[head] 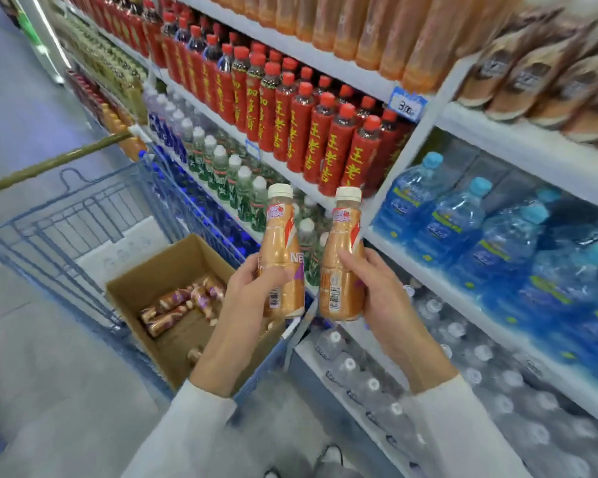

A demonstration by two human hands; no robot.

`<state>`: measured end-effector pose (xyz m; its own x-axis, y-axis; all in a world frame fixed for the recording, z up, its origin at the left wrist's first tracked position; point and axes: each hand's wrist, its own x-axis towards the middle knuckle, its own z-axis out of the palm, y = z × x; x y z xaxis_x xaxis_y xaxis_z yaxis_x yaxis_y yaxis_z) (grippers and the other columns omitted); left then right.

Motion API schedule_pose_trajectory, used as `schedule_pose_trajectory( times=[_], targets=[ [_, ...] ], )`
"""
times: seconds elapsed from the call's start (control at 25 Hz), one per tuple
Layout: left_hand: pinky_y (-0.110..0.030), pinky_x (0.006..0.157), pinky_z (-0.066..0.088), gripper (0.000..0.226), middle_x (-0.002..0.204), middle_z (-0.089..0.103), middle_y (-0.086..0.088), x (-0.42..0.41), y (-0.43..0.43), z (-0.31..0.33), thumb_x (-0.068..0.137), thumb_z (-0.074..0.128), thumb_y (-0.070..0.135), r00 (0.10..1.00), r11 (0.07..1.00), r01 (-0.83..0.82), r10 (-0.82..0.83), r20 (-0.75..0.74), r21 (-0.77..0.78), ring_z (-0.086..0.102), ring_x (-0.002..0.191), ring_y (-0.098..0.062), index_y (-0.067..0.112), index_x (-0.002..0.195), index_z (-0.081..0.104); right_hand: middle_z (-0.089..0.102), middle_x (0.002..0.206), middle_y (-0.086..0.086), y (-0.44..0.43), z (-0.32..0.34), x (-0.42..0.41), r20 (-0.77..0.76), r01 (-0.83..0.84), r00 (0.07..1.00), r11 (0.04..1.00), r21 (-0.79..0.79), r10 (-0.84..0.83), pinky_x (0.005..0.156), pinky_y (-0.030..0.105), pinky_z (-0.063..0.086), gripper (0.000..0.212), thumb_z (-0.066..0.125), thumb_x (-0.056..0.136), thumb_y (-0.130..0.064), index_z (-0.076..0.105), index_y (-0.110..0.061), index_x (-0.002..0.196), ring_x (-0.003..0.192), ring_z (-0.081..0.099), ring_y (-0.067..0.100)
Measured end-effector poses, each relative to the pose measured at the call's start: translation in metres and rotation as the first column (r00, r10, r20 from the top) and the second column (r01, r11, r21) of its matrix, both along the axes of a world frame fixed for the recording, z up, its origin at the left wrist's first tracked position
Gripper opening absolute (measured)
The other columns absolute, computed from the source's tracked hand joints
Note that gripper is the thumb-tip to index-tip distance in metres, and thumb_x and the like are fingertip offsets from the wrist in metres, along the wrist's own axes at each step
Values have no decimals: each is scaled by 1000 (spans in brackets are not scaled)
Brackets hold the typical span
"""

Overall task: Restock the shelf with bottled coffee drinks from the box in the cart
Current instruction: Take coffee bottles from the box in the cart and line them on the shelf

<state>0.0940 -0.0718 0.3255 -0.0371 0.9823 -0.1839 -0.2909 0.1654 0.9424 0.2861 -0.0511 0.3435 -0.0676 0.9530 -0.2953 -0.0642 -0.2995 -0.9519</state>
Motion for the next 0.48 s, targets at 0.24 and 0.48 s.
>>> schedule_pose_trajectory(
  times=[0.24,0.48],
  targets=[
    [-45,82,58,45,103,78,-6,125,6,32,61,81,39,958,958,285,-286,33,18,74,89,-24,28,104,78,74,116,-6,-60,25,125,16,292,956,954,69,-293,104,54,49,58,77,66,-67,68,-39,116,107,71,16],
    [-39,72,56,52,97,76,-9,294,-23,56,60,87,38,842,839,540,-539,-36,60,73,86,-26,18,107,75,76,111,-7,-132,43,276,-15,539,839,828,153,-543,91,42,53,66,83,54,-73,71,-39,109,100,73,10]
  ],
)
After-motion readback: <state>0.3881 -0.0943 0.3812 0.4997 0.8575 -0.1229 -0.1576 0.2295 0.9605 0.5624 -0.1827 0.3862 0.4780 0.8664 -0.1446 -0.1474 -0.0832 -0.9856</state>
